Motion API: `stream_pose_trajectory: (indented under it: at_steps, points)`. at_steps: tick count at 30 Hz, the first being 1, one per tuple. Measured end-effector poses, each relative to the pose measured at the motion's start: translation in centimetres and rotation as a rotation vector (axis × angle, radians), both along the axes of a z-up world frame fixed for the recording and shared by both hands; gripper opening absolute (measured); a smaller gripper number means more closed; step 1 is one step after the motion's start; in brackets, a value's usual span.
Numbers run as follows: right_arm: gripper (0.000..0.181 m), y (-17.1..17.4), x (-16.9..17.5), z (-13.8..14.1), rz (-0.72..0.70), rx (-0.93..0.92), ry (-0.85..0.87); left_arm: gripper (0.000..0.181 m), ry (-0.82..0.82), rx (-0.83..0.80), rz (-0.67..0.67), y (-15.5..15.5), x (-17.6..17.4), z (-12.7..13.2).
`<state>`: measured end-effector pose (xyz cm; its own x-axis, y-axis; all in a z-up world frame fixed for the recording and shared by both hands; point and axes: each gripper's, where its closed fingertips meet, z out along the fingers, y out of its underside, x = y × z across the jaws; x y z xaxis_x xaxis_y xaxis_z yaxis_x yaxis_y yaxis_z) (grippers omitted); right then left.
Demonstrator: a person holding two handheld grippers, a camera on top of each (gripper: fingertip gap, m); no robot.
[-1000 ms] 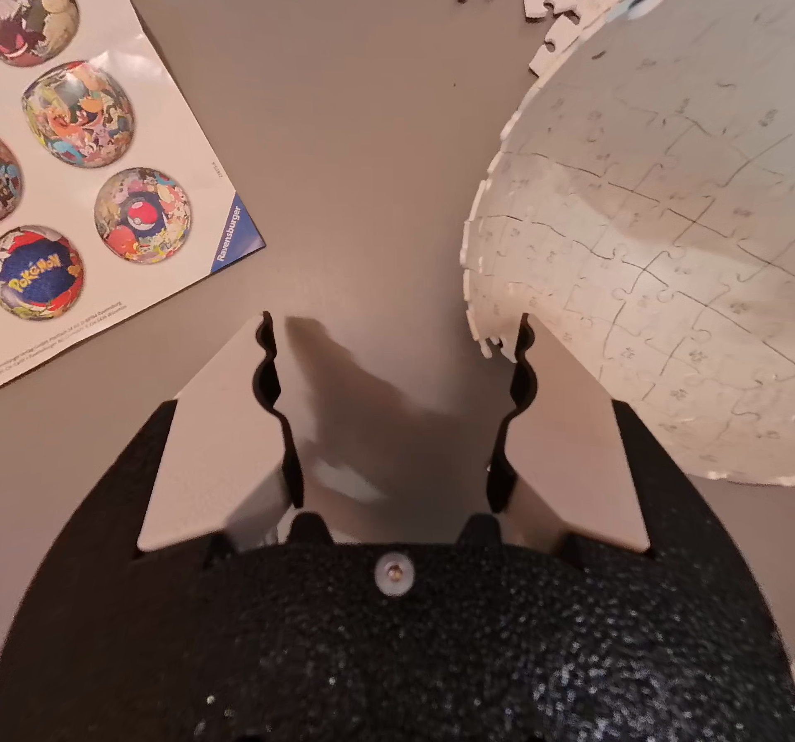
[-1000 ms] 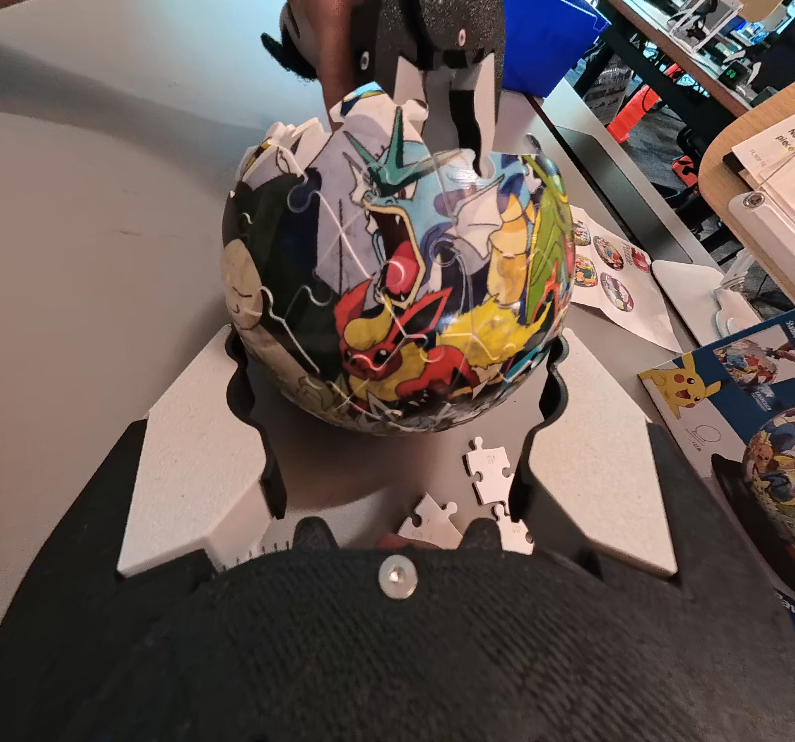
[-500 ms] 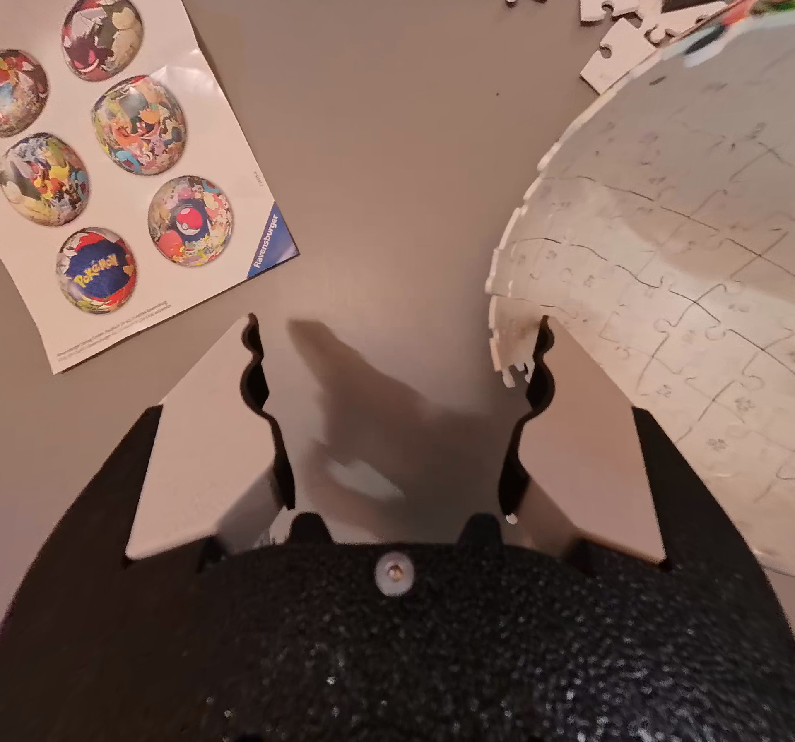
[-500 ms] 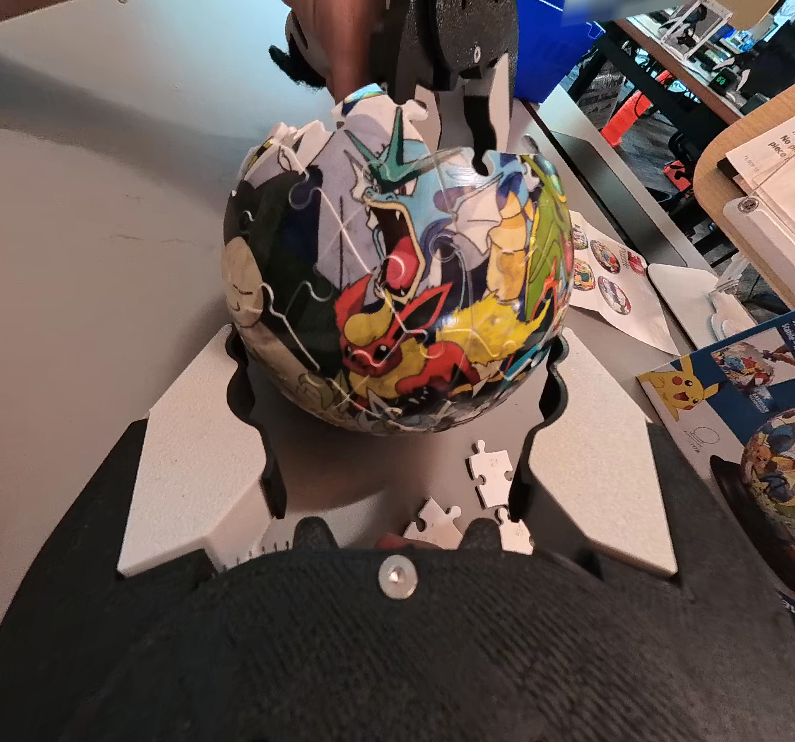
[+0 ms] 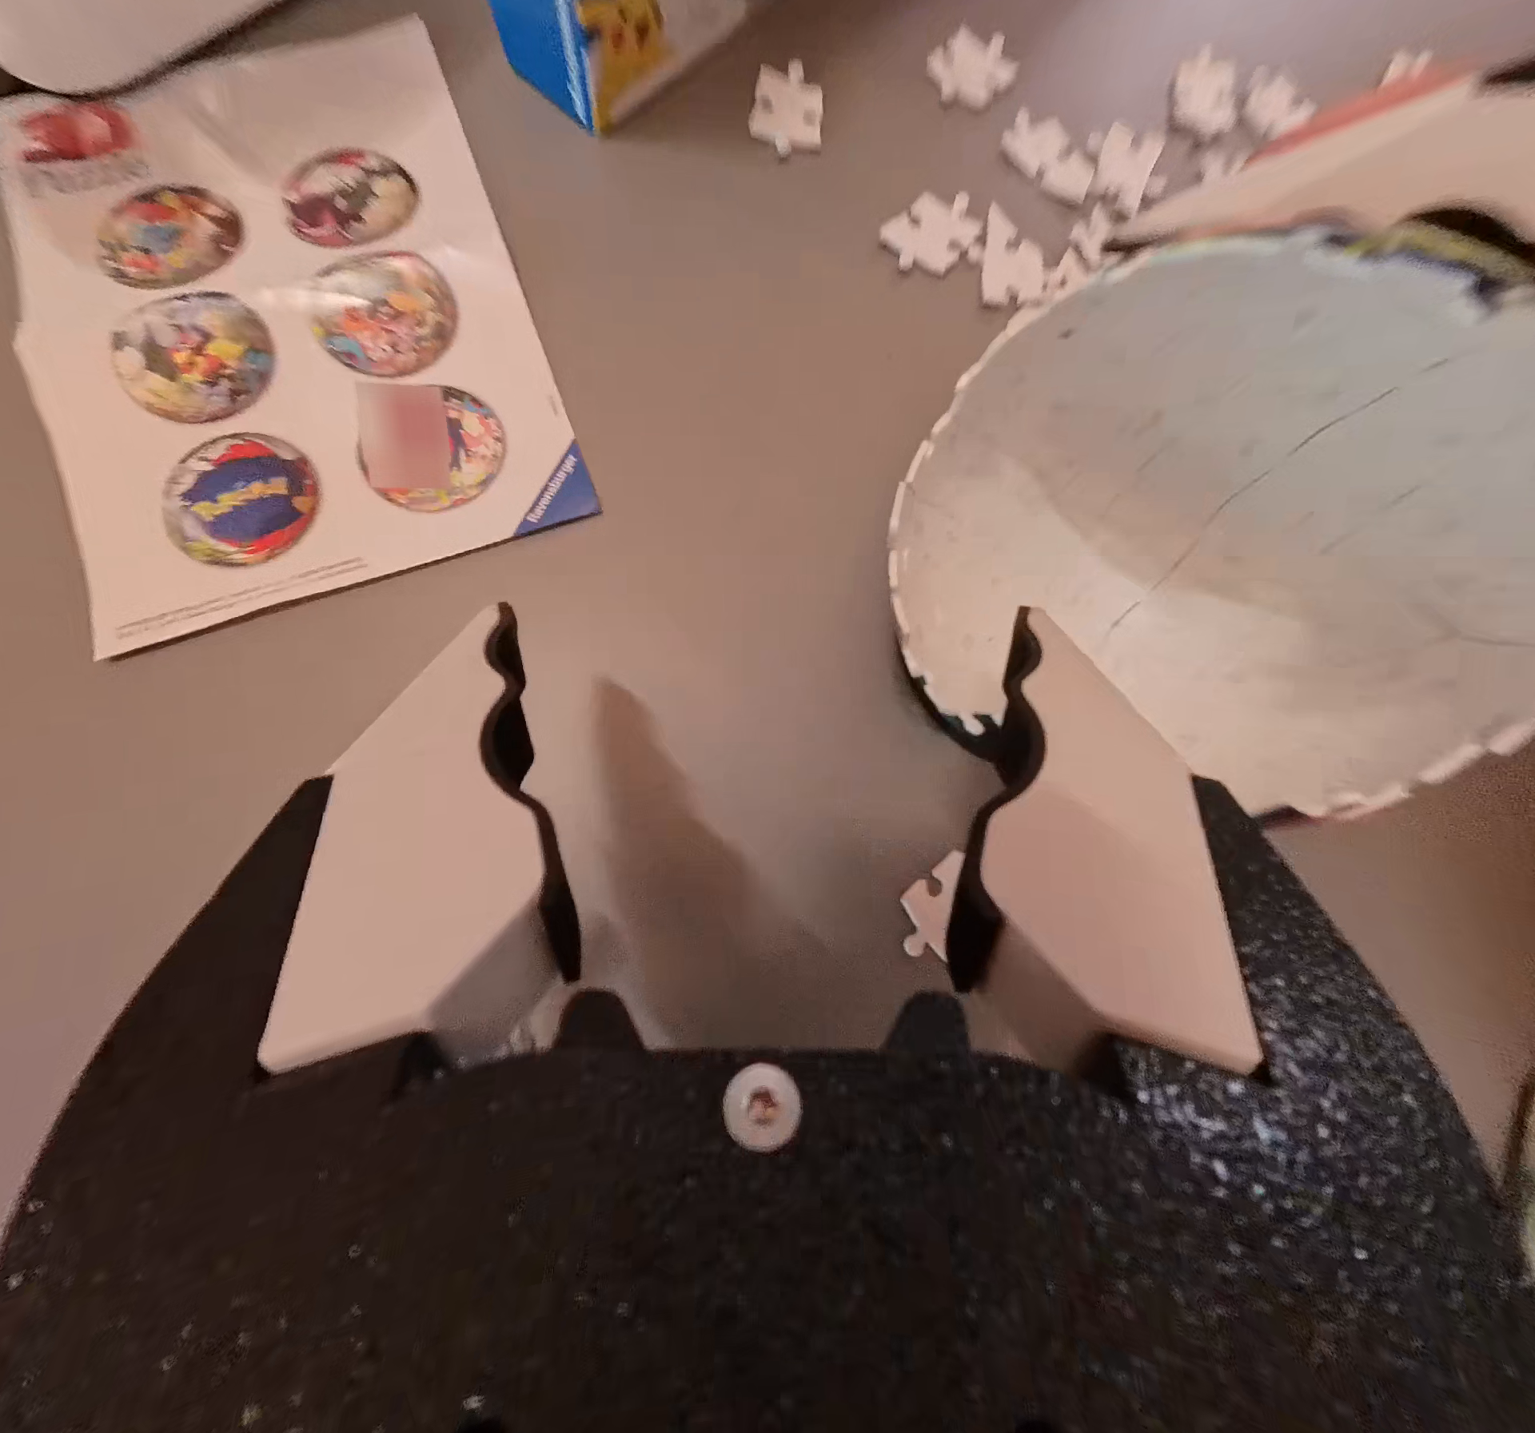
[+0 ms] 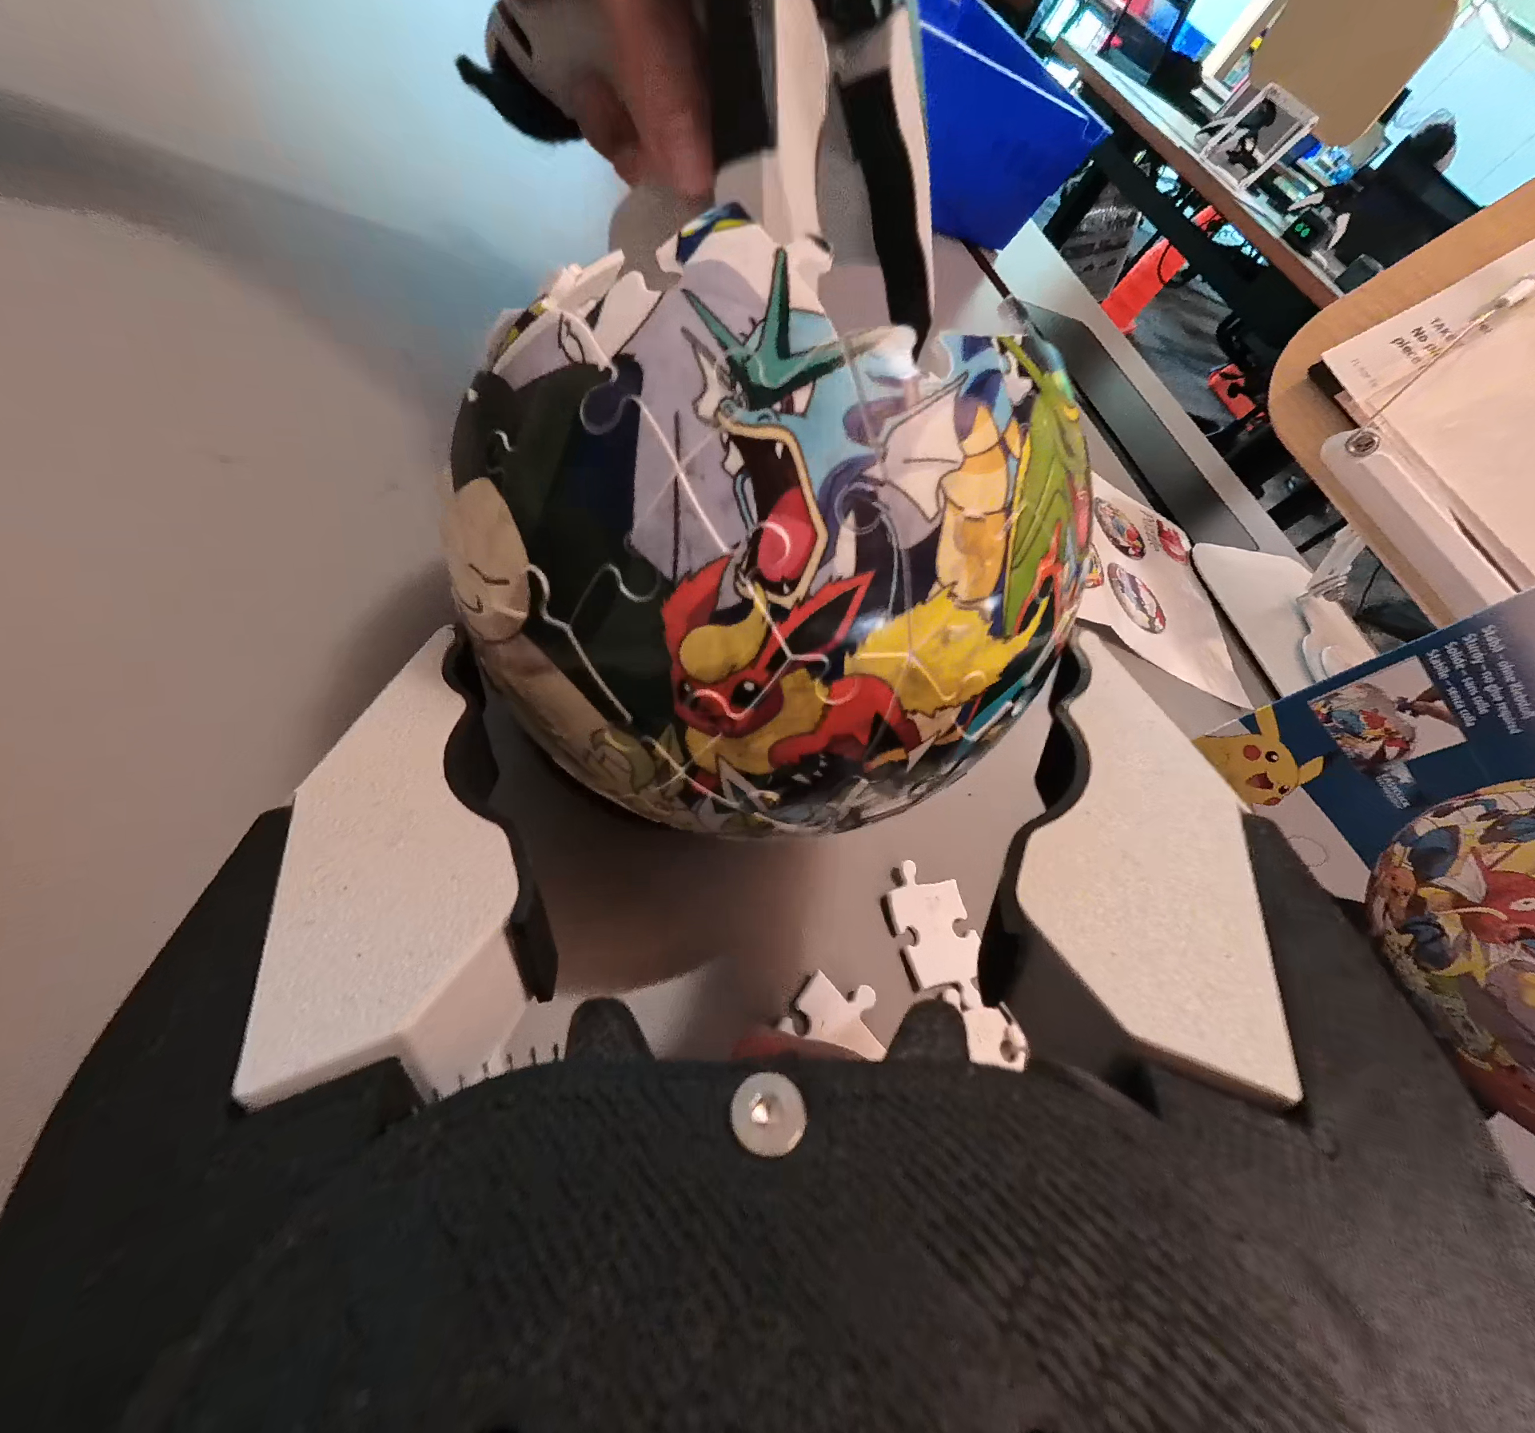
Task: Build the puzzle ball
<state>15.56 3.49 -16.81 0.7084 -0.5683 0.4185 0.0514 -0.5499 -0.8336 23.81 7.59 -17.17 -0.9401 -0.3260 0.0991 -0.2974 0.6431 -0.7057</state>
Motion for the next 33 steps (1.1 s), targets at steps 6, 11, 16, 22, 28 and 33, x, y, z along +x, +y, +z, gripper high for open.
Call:
stream_pose_trajectory:
  at_steps: [6, 11, 16, 22, 28, 33]
  points:
    - [0.136, 0.3, -0.3, 0.3, -0.011, 0.012, -0.061, 0.102, 0.001, -0.139, 0.071, 3.3, -0.8, 2.2]
    - [0.135, 0.3, -0.4, 0.3, -0.027, -0.032, -0.121, 0.078, 0.028, -0.025, 0.024, 5.9, -3.0, -0.2]
    - [0.132, 0.4, -0.5, 0.7, -0.023, -0.011, -0.138, 0.059, 0.120, 0.083, -0.065, 7.1, -5.8, -2.4]
    - [0.132, 0.4, -0.4, 0.6, -0.025, -0.029, -0.167, 0.039, 0.031, 0.257, -0.199, 7.2, -7.9, -4.6]
    - [0.131, 0.5, -0.6, 0.7, -0.018, -0.017, -0.177, 0.026, -0.036, 0.283, -0.249, 6.5, -7.9, -5.3]
    - [0.131, 0.6, -0.7, 0.9, -0.018, -0.005, -0.189, 0.015, -0.045, 0.287, -0.262, 6.7, -8.3, -5.3]
